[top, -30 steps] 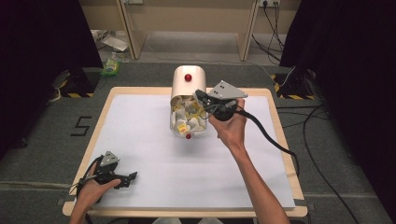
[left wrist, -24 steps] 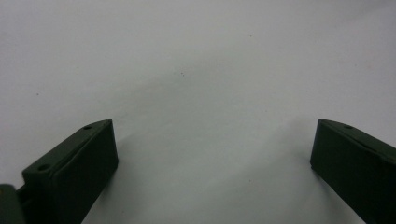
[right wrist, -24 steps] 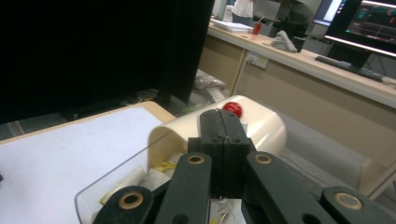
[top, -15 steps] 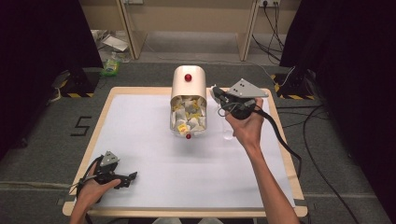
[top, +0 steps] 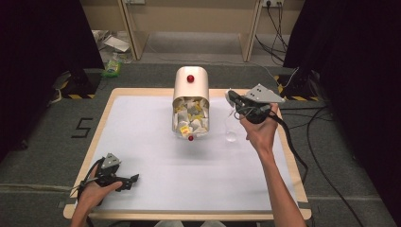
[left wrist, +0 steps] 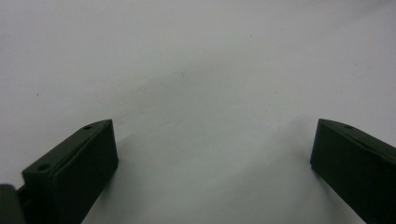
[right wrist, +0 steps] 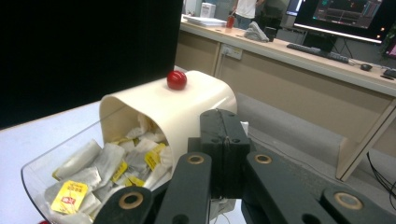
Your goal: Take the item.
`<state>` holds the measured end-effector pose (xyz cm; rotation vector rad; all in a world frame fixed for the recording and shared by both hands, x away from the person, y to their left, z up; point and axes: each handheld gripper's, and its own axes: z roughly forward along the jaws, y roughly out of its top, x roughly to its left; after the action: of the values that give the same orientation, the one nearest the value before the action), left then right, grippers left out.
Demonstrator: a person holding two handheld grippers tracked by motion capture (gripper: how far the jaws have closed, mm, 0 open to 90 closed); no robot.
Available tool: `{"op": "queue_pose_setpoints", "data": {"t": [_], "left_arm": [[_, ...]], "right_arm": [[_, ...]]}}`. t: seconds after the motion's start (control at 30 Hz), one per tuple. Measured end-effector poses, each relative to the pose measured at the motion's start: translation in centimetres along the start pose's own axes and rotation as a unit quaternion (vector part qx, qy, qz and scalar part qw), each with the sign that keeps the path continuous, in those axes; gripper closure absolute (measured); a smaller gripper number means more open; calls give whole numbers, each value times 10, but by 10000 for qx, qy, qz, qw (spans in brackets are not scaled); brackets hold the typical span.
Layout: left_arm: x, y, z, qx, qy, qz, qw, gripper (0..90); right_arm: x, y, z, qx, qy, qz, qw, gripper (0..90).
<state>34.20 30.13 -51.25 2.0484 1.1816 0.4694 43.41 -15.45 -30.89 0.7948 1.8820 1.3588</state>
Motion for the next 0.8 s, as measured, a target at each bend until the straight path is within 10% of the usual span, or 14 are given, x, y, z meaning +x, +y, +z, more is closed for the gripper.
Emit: {"op": "queue_pose_setpoints", "data": {"t": [0.8], "left_arm": [[0, 0, 0, 0, -1, -1, 10000, 0]], "right_arm": [[-12, -35, 9, 131, -116, 164, 9997, 900]]}}
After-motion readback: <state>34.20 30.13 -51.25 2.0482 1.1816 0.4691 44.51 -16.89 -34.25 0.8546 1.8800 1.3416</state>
